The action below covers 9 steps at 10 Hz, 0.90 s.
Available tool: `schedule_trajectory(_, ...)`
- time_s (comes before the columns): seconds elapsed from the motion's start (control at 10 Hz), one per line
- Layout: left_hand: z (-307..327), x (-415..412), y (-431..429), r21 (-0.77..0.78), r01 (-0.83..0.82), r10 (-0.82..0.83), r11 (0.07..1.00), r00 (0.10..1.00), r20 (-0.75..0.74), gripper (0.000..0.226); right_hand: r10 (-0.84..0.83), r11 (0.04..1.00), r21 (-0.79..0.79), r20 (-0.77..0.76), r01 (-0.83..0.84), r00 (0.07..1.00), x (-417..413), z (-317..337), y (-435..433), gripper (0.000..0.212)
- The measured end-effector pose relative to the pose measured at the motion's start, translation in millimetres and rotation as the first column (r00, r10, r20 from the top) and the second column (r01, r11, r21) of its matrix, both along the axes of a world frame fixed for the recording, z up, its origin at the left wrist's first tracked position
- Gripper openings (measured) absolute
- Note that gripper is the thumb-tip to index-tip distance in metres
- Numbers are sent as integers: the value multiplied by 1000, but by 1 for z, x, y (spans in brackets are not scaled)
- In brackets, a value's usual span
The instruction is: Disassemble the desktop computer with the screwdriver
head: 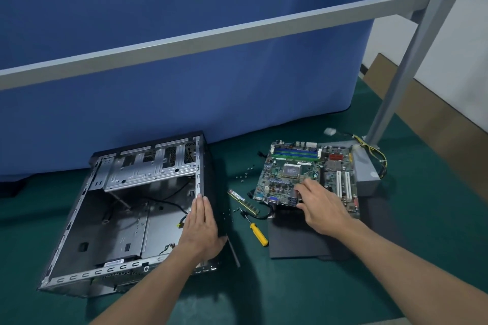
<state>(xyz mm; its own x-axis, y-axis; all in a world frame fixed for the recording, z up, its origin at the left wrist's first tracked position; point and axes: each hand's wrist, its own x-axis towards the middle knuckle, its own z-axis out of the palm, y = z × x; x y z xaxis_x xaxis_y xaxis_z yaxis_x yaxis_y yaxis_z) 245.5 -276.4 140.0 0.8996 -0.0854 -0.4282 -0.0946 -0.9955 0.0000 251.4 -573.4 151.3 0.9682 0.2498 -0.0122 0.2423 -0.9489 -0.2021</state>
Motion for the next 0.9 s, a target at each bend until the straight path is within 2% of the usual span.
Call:
schedule_trajectory(0.2,-2,0,5,-25,11,-10,1000,1000,3,113,-173,983,-76,-54,169,983,-9,-25,-9,44)
schedule_trajectory(0.4,-2,-2,7,-44,35,-35,998,999,3,115,-298,954,-53,-86,295,951,-2,-32,-4,51)
schedule_trajectory(0.7,1,0,7,-94,32,-35,995,999,-33,116,-372,927,-115,-179,357,911,-4,-8,16,41)
schedule_trajectory(0.8,1,1,7,-96,10,-13,995,999,-39,116,-405,900,120,-129,420,905,-7,25,28,45)
schedule_trajectory(0.9,3,2,7,-114,11,-16,993,999,-49,116,-490,666,602,-94,441,867,-22,84,36,33)
